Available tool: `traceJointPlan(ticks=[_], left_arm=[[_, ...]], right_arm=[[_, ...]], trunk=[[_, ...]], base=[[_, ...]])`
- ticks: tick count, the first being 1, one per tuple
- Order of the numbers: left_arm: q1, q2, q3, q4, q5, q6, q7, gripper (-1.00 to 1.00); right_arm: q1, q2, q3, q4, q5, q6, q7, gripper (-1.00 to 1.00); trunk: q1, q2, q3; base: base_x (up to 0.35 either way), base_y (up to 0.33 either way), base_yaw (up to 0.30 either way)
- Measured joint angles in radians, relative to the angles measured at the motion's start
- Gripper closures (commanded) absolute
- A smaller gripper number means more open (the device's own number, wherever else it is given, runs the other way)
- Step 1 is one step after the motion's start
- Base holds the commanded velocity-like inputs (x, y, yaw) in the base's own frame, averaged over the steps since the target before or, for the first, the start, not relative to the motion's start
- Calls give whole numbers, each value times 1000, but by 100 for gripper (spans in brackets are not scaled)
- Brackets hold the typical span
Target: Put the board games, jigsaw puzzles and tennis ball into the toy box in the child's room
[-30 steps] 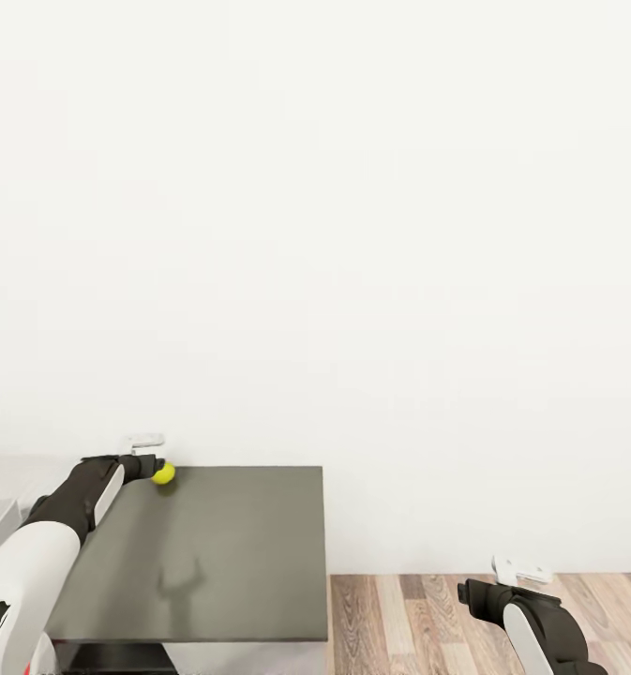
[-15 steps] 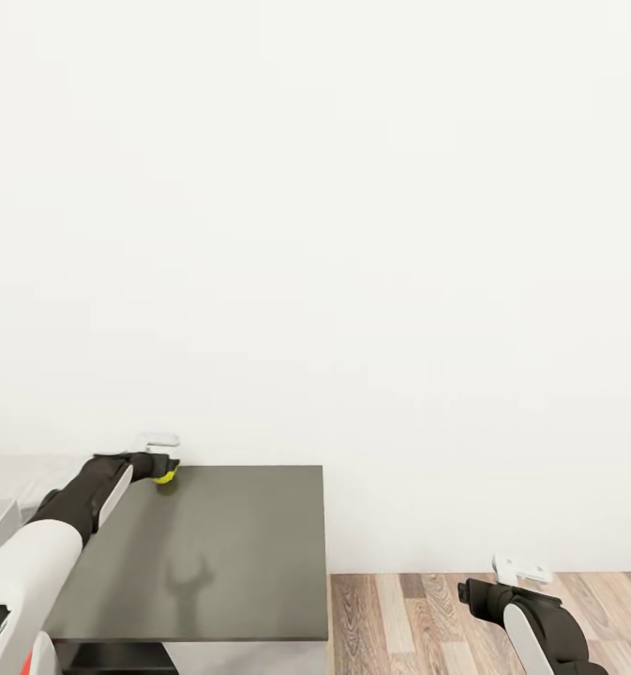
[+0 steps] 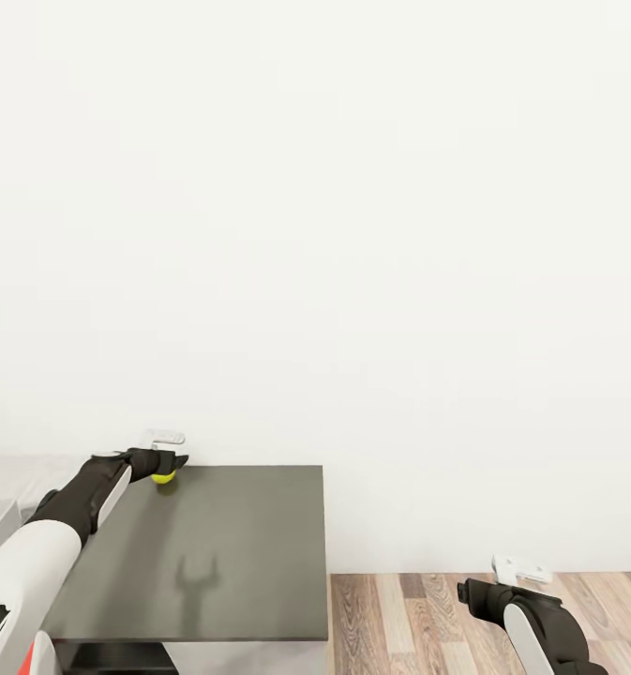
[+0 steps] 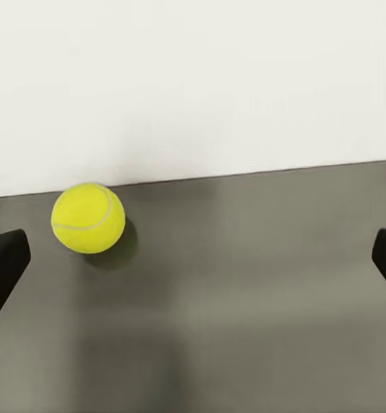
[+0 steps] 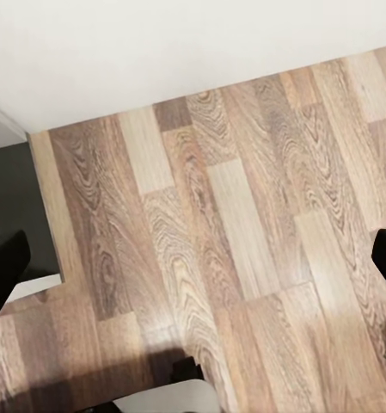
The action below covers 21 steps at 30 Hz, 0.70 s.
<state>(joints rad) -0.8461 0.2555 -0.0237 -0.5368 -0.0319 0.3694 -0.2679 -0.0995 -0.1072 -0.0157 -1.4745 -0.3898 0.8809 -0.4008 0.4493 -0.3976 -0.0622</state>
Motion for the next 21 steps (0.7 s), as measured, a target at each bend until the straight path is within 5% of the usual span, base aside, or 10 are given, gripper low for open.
traceJointPlan(ticks=[21], left_arm=[[0, -5, -3, 3, 0, 0, 3, -100]], right_arm=[[0, 0, 1, -3, -1, 2, 1, -100]], trunk=[[0, 0, -1]], base=[[87, 39, 0]])
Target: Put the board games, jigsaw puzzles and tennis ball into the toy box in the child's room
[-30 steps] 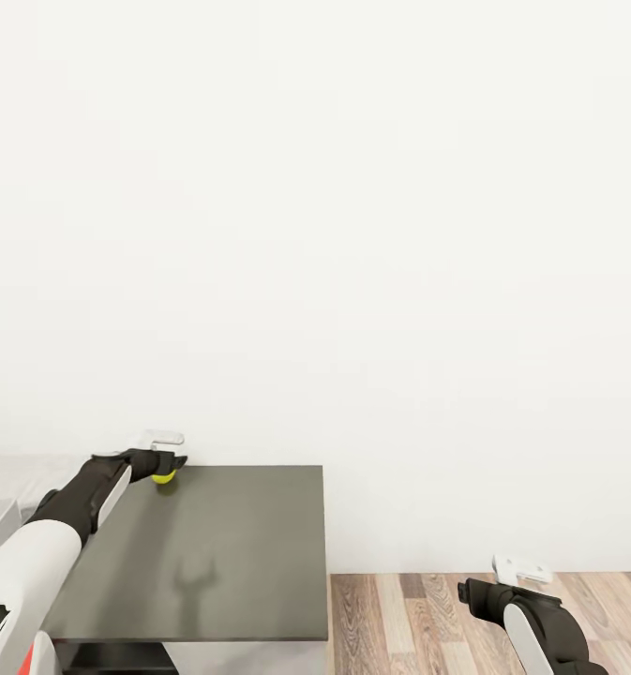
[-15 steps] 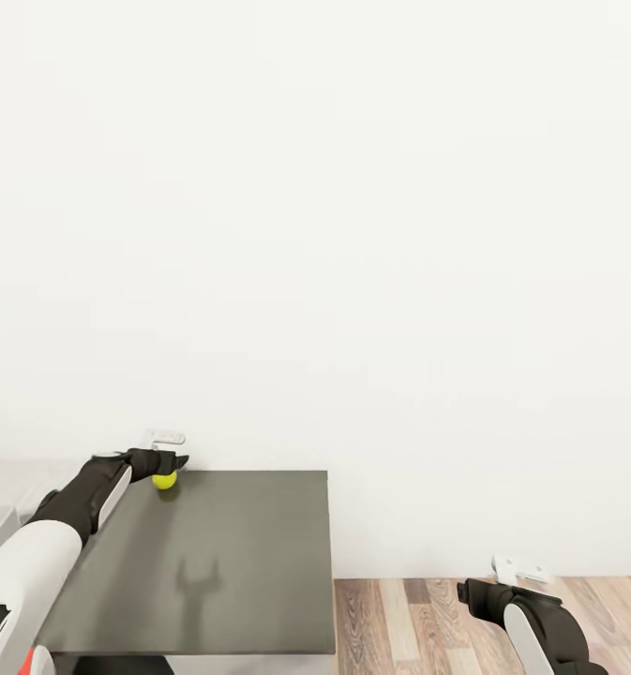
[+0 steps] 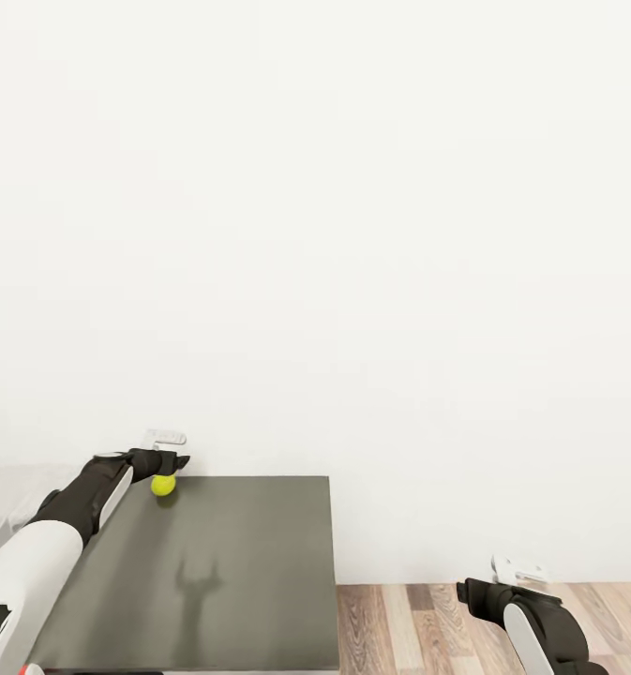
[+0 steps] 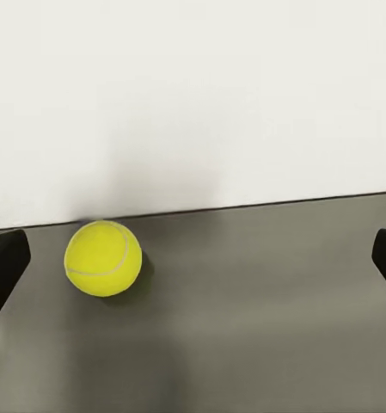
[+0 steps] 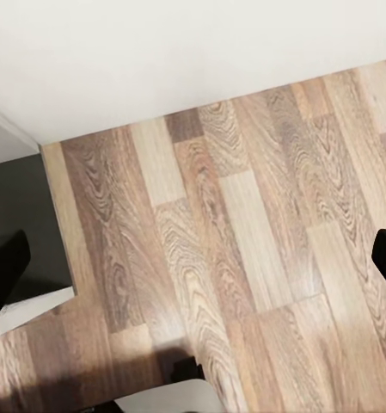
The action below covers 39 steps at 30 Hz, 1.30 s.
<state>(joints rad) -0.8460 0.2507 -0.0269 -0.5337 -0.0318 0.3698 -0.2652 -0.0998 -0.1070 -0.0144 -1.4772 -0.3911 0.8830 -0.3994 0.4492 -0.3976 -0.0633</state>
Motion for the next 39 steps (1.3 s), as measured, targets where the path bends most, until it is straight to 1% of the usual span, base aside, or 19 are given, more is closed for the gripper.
traceJointPlan(ticks=[6, 24, 29, 31, 33, 37, 39], left_arm=[[0, -1, 0, 0, 0, 0, 0, -100], [0, 11, 11, 0, 1, 12, 4, -100], [-14, 14, 11, 2, 2, 13, 7, -100], [-24, 17, 11, 3, 3, 14, 7, -100], [-32, 28, 12, 4, 4, 15, 8, -100], [-37, 37, 13, 5, 8, 15, 8, -100], [-38, 41, 25, 5, 8, 14, 9, -100]], right_arm=[[0, 0, 0, 1, -2, 5, -1, -100], [-1, 0, -1, 3, -3, 7, -1, -100], [-1, 0, -1, 3, -4, 7, -1, -100], [-1, 0, -1, 3, -5, 7, -1, -100], [-1, 0, -1, 3, -4, 7, -1, -100], [-1, 0, -1, 3, -3, 7, -1, -100], [-1, 0, -1, 3, -3, 7, -1, -100]], trunk=[[0, 0, -8], [0, 0, -37], [0, 0, -45], [0, 0, -48], [0, 0, -51], [0, 0, -58], [0, 0, -61]], base=[[14, 2, 0], [0, 0, 0], [0, 0, 0], [0, 0, 0], [0, 0, 0], [0, 0, 0], [0, 0, 0]])
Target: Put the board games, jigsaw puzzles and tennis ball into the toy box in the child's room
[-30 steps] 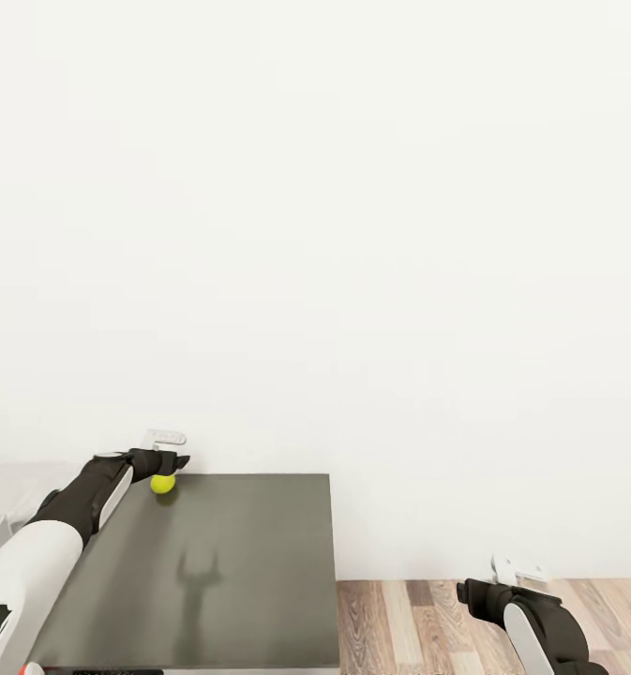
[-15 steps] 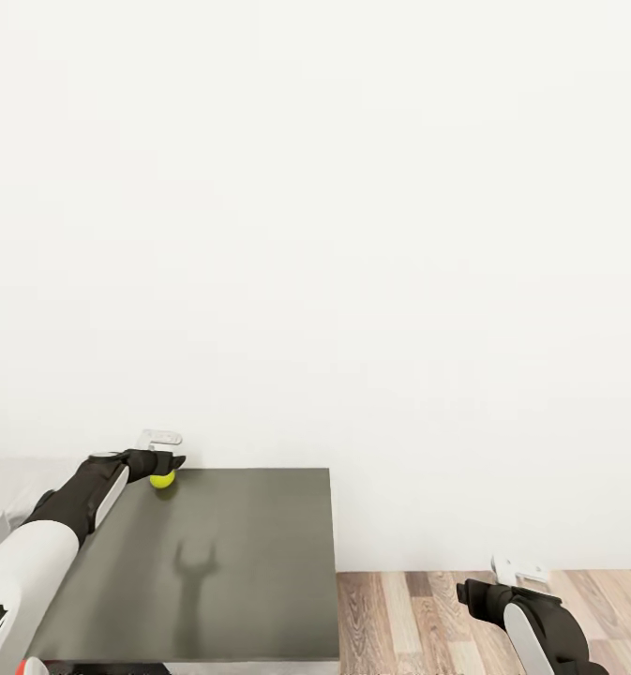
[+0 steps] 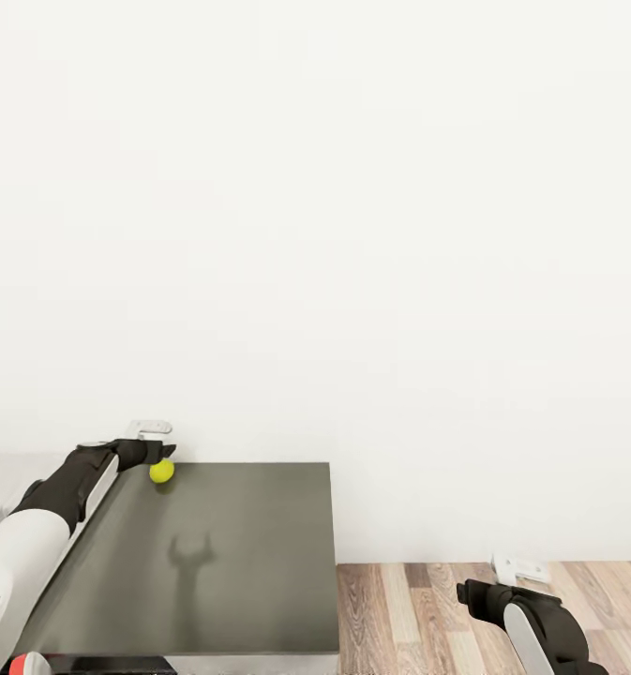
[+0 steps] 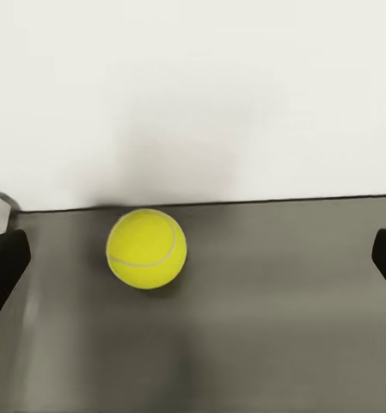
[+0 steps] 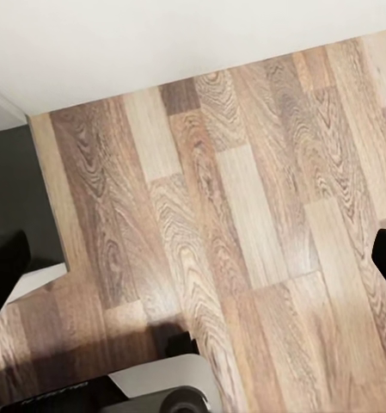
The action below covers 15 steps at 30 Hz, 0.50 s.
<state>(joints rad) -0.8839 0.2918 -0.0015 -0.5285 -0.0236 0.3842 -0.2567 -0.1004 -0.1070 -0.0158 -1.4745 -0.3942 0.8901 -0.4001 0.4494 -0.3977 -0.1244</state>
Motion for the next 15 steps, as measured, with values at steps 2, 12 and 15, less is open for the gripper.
traceJointPlan(ticks=[2, 12, 15], left_arm=[[0, 1, 13, 0, 0, 0, 1, -100], [-1, 1, 39, 1, 1, -2, 2, -100], [-1, 0, 40, 0, 1, -3, 2, -100]], right_arm=[[0, 0, 0, 0, 0, 0, 0, -100], [0, 0, 0, 0, 1, 0, 0, -100], [0, 0, 0, 0, 1, 0, 0, -100]], trunk=[[0, 0, -3], [0, 0, -19], [0, 0, -24]], base=[[0, 0, 0], [0, 0, 0], [0, 0, 0]])
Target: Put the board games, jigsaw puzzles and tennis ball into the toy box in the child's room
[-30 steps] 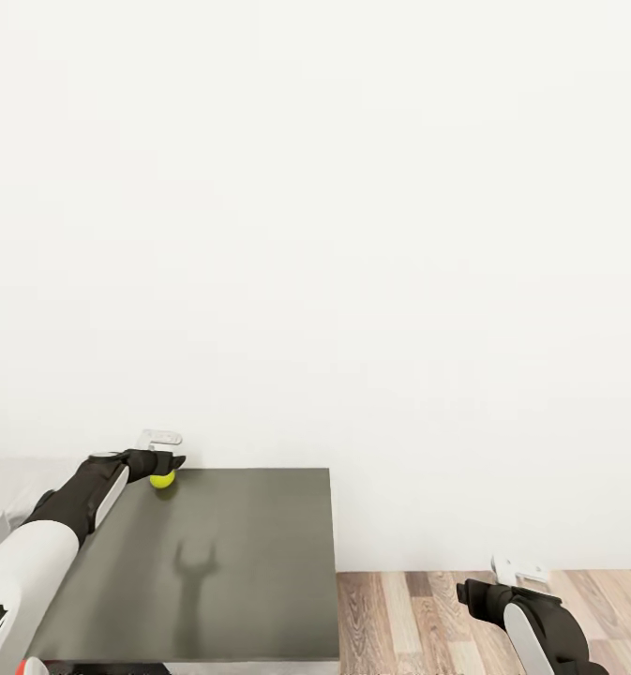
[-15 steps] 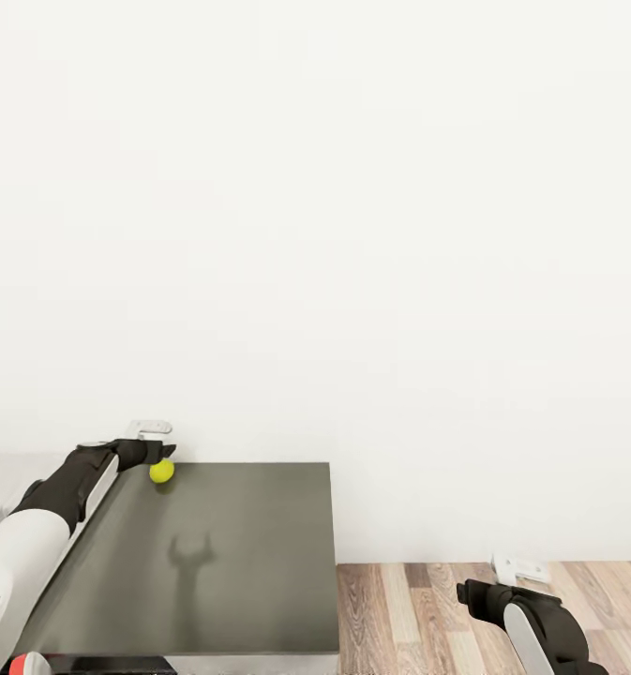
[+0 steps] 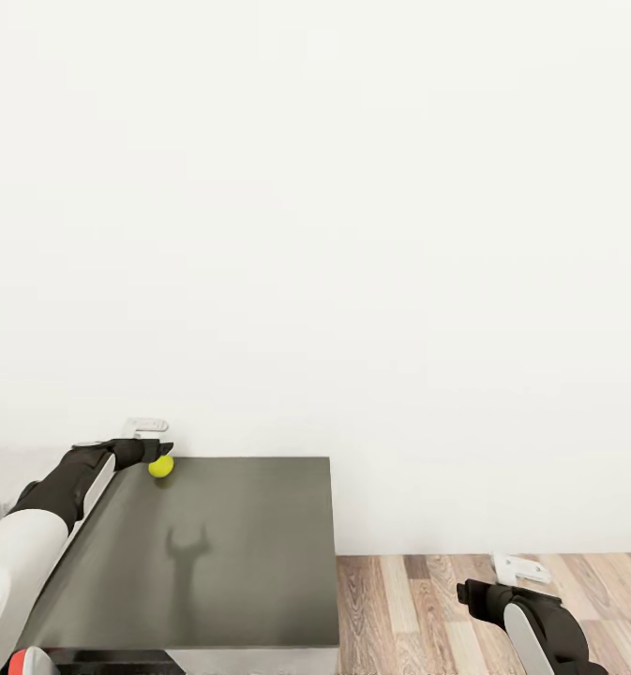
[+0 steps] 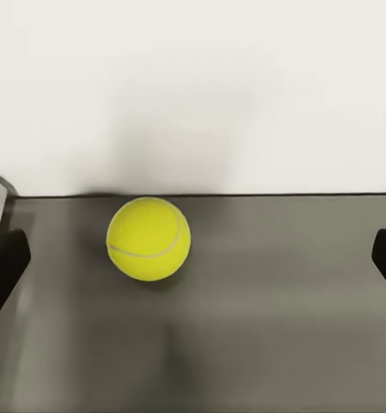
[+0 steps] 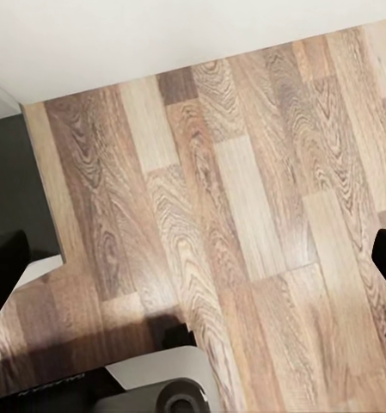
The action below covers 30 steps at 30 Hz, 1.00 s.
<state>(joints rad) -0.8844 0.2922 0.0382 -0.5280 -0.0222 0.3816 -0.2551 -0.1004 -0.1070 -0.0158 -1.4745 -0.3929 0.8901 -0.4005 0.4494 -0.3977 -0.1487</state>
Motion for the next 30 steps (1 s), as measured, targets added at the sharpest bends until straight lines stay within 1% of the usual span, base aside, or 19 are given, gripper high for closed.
traceJointPlan(ticks=[5, 10, 12, 15, 17, 20, 30], left_arm=[[0, 0, 0, 0, 1, 0, 0, -100], [-12, 7, 2, 0, 1, -2, 0, -100], [-14, 9, 10, 0, 1, -3, 0, -100], [-16, 10, 38, 0, 1, -5, -1, -100], [-16, 10, 64, 0, 0, -5, -3, -100], [-17, 11, 84, 0, 1, -7, -4, -100], [-17, 9, 91, -1, 2, -14, -13, -100]], right_arm=[[0, 0, 0, 0, 0, 0, 0, -100], [0, 0, 0, 0, 0, 0, 0, -100], [0, 0, 0, 0, 0, 0, 0, -100], [0, 0, 0, 0, 0, 0, 0, -100], [0, 0, 0, 0, 0, 0, 0, -100], [0, 0, 0, 0, 0, 0, 0, -100], [0, 0, 0, 0, 0, 0, 0, -100]], trunk=[[0, 0, -8], [0, 0, -16], [0, 0, -19], [0, 0, -24], [0, 0, -28], [0, 0, -32], [0, 0, -49]], base=[[0, 0, 0], [0, 0, 0], [0, 0, 0], [0, 0, 0], [0, 0, 0], [0, 0, 0], [0, 0, 0]])
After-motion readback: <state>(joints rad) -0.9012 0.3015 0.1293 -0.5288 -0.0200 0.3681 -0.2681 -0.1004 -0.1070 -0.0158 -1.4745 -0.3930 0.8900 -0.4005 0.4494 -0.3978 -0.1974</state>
